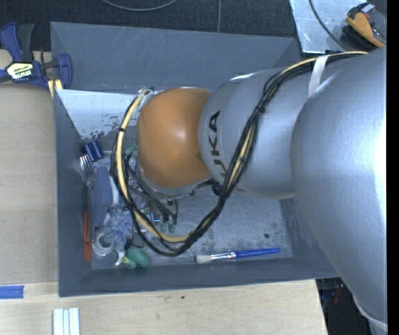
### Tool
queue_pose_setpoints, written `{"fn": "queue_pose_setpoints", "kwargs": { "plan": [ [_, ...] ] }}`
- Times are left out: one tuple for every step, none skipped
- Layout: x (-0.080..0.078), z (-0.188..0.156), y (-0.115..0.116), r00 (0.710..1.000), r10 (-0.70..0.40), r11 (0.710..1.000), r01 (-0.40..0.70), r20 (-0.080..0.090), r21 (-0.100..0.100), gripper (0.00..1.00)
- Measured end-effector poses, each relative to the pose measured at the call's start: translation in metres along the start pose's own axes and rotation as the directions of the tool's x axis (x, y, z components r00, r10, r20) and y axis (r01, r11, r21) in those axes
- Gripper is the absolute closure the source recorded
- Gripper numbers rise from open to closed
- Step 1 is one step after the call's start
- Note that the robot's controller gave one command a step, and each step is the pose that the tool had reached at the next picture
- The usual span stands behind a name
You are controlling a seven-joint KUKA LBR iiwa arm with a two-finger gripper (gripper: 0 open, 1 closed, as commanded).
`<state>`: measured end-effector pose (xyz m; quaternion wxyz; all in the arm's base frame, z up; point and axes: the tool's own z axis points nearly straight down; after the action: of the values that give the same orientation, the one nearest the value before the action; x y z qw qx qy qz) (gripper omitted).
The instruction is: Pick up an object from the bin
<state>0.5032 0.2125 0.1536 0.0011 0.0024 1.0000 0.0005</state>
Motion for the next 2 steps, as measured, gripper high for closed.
{"fn": "queue_pose_setpoints", "kwargs": {
  "plan": [
    [0.0,0.0,-0.0001,1.0,0.0,1.0,0.0,0.0,0.0,0.0],
    [0.0024,0.0053,-0.0085,1.0,0.016,1.0,-0.016,0.004,-0.003,0.0]
  ]
}}
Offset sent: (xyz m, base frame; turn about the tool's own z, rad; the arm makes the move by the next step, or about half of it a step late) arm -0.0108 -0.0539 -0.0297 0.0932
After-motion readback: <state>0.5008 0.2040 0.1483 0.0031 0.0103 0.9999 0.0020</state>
